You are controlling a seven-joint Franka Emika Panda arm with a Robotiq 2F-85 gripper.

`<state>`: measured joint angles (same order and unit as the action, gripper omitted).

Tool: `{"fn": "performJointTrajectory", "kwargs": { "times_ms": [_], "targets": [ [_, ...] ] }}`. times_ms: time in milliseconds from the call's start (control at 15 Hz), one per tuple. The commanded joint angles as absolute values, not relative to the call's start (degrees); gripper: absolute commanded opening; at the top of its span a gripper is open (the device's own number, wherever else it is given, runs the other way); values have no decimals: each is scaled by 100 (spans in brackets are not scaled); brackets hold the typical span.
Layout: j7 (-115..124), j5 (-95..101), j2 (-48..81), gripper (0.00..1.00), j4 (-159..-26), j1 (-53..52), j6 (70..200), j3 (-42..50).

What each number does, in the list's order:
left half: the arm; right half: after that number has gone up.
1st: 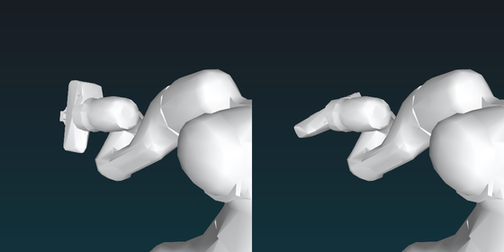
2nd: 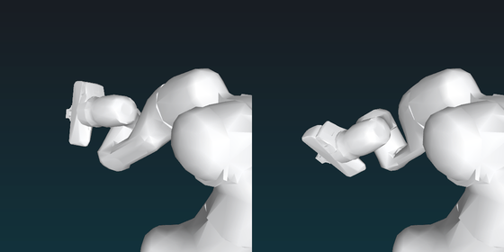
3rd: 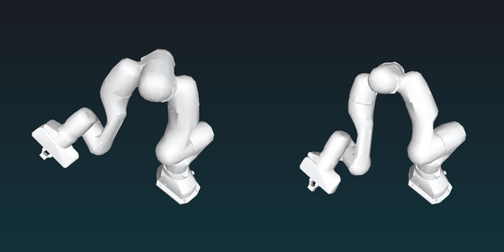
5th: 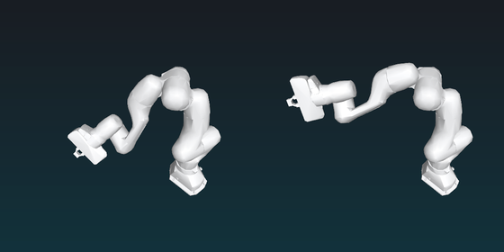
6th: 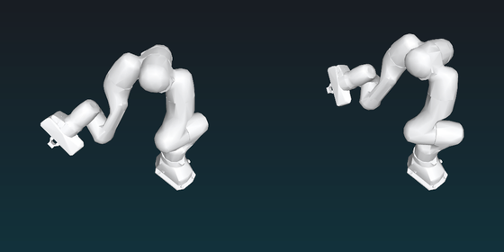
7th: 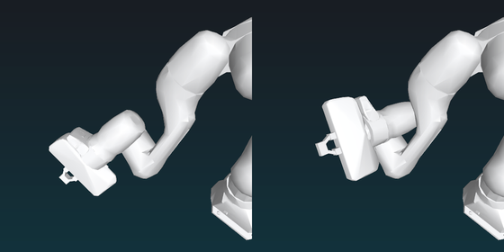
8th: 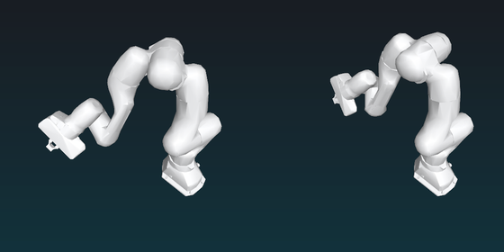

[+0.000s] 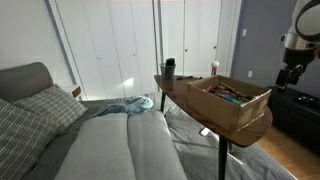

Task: Take the eyeglass case out of the penholder and put it on the table

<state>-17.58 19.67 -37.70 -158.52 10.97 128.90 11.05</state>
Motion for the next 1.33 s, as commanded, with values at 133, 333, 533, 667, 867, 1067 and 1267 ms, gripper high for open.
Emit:
{"fn": "performJointTrajectory", "kwargs": {
  "times_ms": [133,333,533,667,867,1067,1267],
  "targets": [
    [-1696,1949,-3773,100,-15813,1107,12895,1090],
    [-1173,1264,-3799,100,-15287,1023,12577,1126],
    [-735,686,-3811,100,-14632,992,12250,1076],
    [-288,310,-3481,100,-13946,930,12113,991],
    [407,-367,-2809,100,-13022,728,12269,870],
    [1167,-1039,-2119,100,-12334,539,12651,656],
    [1210,-1022,-2219,100,-12455,539,12732,562]
  ]
}}
